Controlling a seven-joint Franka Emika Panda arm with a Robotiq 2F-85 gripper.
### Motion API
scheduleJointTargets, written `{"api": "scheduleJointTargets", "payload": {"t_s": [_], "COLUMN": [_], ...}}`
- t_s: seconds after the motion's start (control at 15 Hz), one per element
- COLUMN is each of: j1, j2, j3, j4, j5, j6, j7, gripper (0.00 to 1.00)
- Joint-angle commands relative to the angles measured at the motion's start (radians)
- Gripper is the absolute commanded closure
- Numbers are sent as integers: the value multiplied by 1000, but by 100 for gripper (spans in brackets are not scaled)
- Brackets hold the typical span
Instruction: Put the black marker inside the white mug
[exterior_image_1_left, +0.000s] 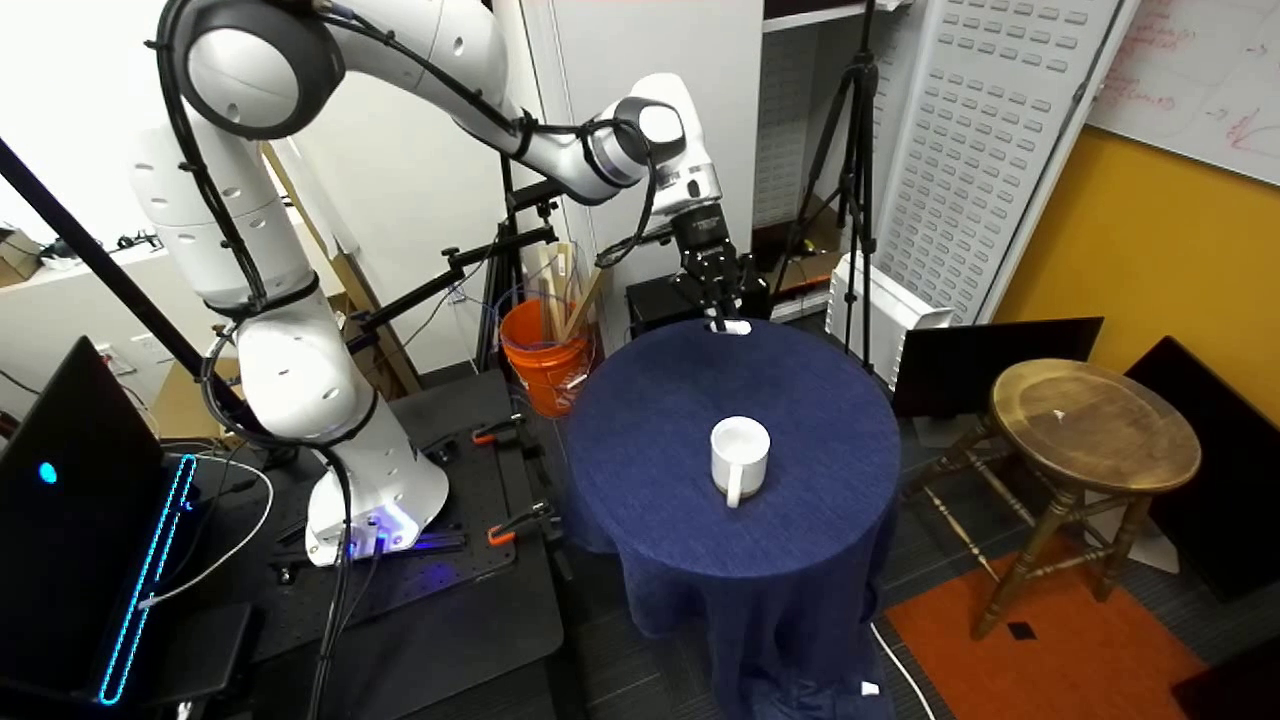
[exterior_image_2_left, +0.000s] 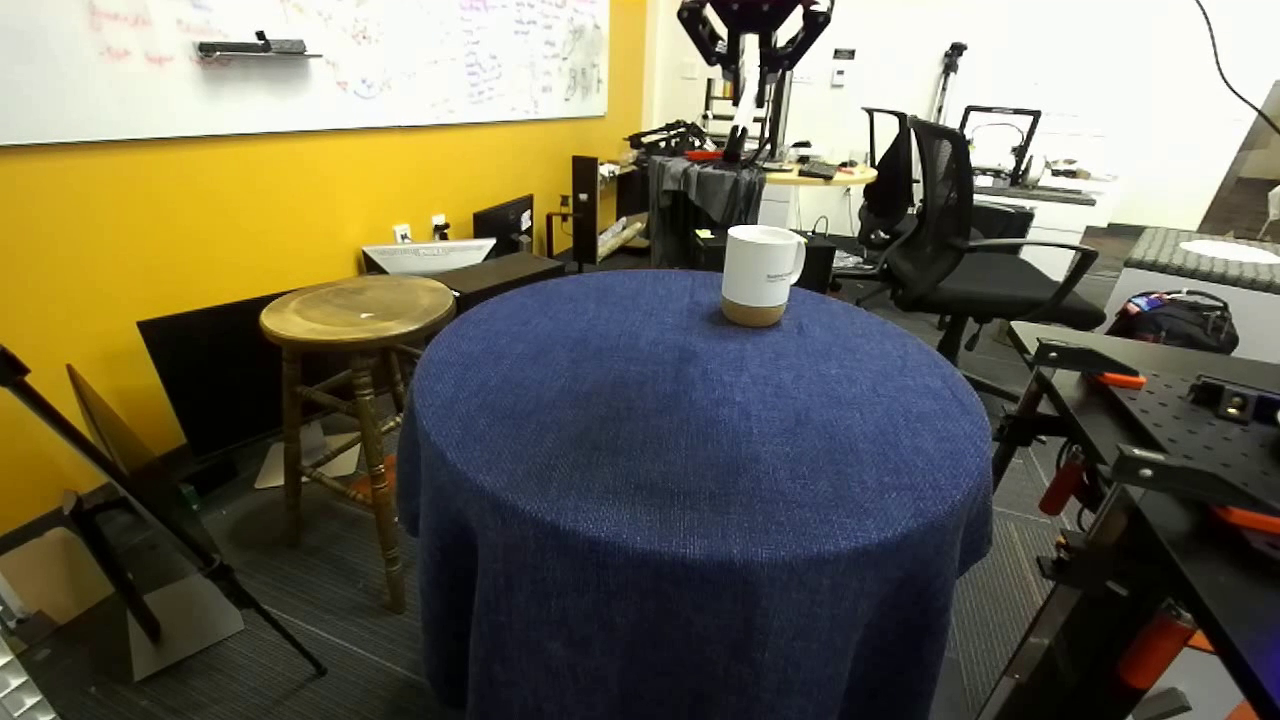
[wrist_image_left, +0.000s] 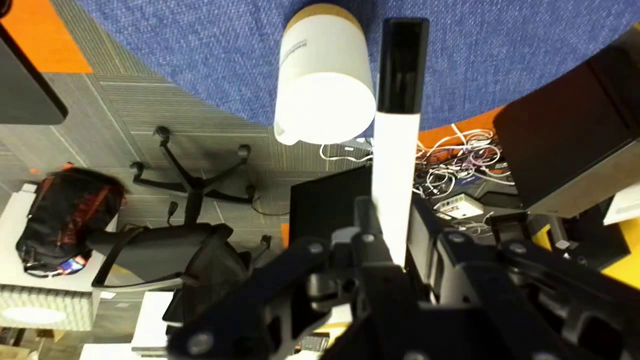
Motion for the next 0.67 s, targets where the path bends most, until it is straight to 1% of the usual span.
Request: {"api": "scheduleJointTargets", "payload": {"t_s": [0.0, 0.33, 0.6], "j1": [-65, -115, -137], "j2": [-42, 2, 58], "j3": [59, 80, 78], "j4": [-34, -29, -12], "j5": [-53, -136, -197], "j6": [-85, -183, -254], "j7": [76, 186, 293], "gripper": [95, 95, 95]}}
